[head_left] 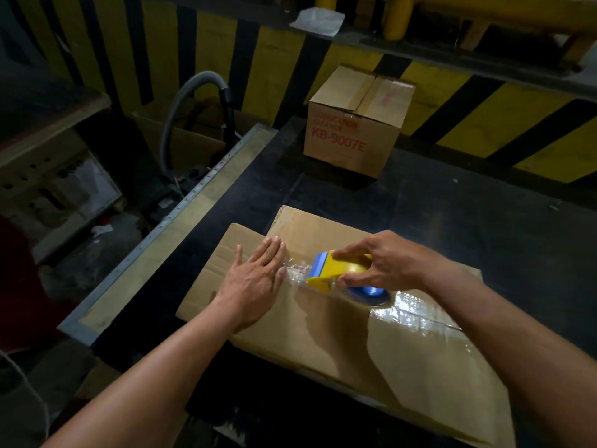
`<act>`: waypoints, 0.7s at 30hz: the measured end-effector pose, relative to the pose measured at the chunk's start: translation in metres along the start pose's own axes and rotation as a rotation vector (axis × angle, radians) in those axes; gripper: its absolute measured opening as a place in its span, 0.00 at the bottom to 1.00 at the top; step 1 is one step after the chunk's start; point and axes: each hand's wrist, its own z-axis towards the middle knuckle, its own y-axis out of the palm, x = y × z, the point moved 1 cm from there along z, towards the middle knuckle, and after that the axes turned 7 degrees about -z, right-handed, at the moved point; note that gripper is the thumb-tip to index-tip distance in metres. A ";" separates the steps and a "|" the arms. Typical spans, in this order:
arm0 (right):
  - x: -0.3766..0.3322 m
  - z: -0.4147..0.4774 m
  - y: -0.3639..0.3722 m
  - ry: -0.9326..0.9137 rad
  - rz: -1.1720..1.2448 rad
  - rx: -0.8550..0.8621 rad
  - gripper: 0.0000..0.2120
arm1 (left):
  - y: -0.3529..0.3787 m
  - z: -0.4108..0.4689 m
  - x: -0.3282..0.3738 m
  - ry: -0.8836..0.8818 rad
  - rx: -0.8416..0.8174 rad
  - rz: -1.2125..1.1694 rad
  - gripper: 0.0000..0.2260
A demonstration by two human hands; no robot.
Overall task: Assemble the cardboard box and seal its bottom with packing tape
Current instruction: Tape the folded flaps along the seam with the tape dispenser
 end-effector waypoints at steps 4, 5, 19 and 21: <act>0.022 -0.025 -0.002 0.032 -0.034 0.008 0.30 | -0.002 -0.003 0.004 0.010 -0.019 -0.015 0.27; 0.021 -0.026 0.001 0.022 -0.063 0.010 0.30 | -0.005 -0.003 0.005 0.011 -0.027 -0.007 0.27; 0.015 -0.019 0.026 0.096 -0.186 0.010 0.34 | 0.015 0.018 0.041 0.109 -0.024 0.039 0.29; 0.012 -0.022 0.027 0.105 -0.189 0.016 0.34 | 0.015 0.017 0.041 0.105 -0.026 0.042 0.30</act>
